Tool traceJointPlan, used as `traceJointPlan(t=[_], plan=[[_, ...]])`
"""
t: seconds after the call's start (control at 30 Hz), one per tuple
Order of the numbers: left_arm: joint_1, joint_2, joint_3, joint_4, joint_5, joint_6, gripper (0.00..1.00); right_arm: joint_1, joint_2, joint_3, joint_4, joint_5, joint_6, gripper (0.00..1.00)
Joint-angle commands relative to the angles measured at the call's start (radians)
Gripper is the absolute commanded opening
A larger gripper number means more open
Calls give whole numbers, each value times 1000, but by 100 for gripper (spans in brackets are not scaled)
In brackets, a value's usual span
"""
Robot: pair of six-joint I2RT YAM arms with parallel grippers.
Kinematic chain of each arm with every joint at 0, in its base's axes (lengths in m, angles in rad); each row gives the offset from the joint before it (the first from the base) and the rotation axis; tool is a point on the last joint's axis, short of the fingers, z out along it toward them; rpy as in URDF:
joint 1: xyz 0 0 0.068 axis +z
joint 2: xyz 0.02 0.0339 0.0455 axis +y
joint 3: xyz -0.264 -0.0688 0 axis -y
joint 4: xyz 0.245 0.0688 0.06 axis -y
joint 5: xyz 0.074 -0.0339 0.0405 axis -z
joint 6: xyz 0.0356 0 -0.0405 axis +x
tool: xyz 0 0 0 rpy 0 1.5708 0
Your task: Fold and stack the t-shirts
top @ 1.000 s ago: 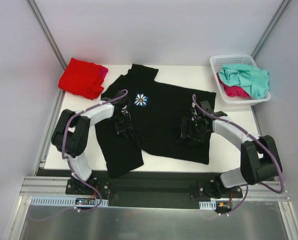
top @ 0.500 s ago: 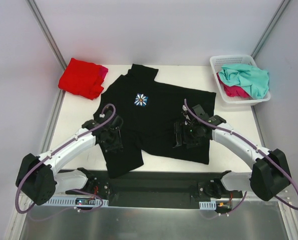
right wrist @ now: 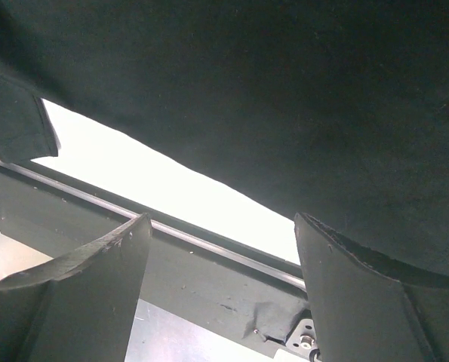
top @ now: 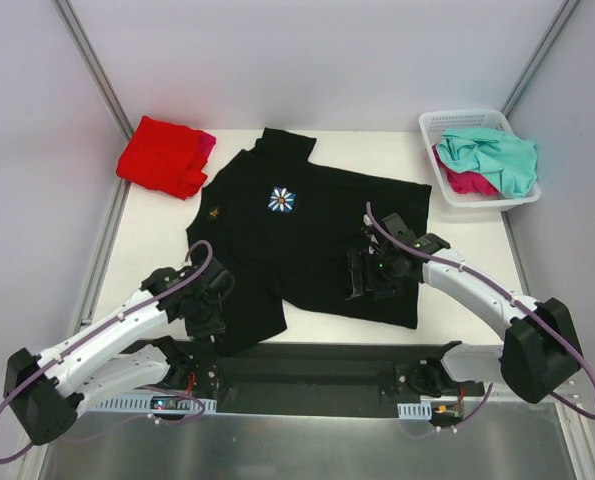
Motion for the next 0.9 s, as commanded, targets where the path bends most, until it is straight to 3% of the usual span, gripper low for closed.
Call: traceJointPlan(t=[0.0,0.13,0.3,0.4,0.87], plan=[[-35,-123,-65,-119,17,-113,32,11,-11,-12,-1,11,14,80],[-58,-166,-87,-116,63,-166,38,19,-15,-5,0,12,22,80],[-110,-73,-93,-115,46,-203,41,25,-21,5,-14,18,22,80],[-128,-10,-114,-70,50,-218,40,25,-30,0,-12,20,27,80],[-130,-27,-216,97,-15,-321,35,28,-68,-15,-7,3,16,80]])
